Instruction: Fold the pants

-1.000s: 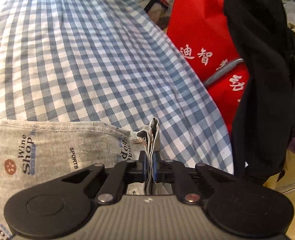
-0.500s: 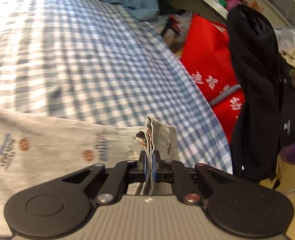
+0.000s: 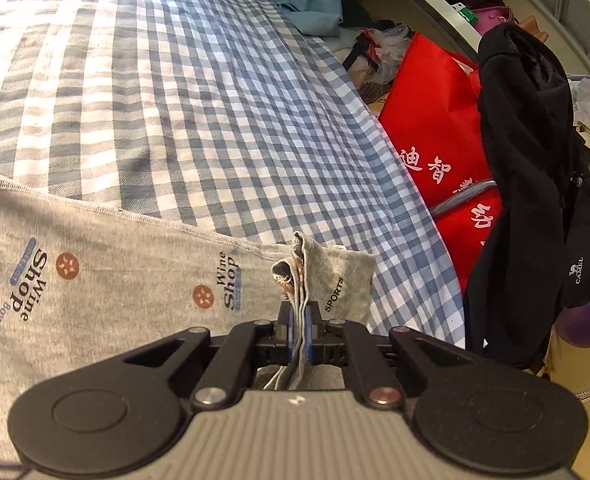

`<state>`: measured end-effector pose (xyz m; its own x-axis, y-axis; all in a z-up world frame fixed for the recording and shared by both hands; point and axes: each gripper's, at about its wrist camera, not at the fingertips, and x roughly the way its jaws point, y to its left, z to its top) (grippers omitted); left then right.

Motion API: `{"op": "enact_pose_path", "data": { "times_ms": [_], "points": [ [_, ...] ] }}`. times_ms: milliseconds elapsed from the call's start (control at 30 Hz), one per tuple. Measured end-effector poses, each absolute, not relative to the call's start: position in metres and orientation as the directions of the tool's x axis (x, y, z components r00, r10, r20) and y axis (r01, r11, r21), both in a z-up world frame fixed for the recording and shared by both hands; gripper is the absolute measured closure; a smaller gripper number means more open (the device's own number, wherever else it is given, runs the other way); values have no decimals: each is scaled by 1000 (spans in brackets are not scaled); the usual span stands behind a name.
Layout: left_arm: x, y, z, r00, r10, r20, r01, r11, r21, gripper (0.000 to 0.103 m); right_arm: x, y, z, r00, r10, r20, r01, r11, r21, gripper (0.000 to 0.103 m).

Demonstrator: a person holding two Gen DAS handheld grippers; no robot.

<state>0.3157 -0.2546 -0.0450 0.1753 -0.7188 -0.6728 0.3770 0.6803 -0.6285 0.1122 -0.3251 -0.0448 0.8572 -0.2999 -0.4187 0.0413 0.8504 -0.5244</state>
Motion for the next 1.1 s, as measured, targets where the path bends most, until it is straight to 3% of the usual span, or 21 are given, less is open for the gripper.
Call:
{"op": "enact_pose_path", "data": {
  "times_ms": [267, 467, 533, 633, 867, 1100],
  "points": [
    [301, -264, -16, 170, -735, -657, 392, 662, -639, 97, 130, -313, -60, 853, -433, -291, 193, 780, -596, 39],
    [291, -265, -4, 195, -721, -664, 412, 675, -612, 97, 123, -315, -54, 841, -498, -211, 308, 761, -570, 68],
    [291, -259, -2, 205, -719, -664, 402, 680, -613, 97, 118, -314, -52, 848, -492, -196, 310, 761, -569, 83],
    [292, -247, 1, 221, -718, -660, 399, 684, -610, 97, 107, -310, -44, 866, -466, -181, 302, 777, -552, 93],
    [300, -194, 6, 279, -694, -664, 400, 712, -577, 97, 100, -284, -23, 917, -331, -221, 172, 830, -530, 95],
    [317, -129, -21, 308, -667, -678, 342, 743, -576, 97, 115, -239, -31, 924, -191, -331, 1, 867, -498, 97]
  ]
}}
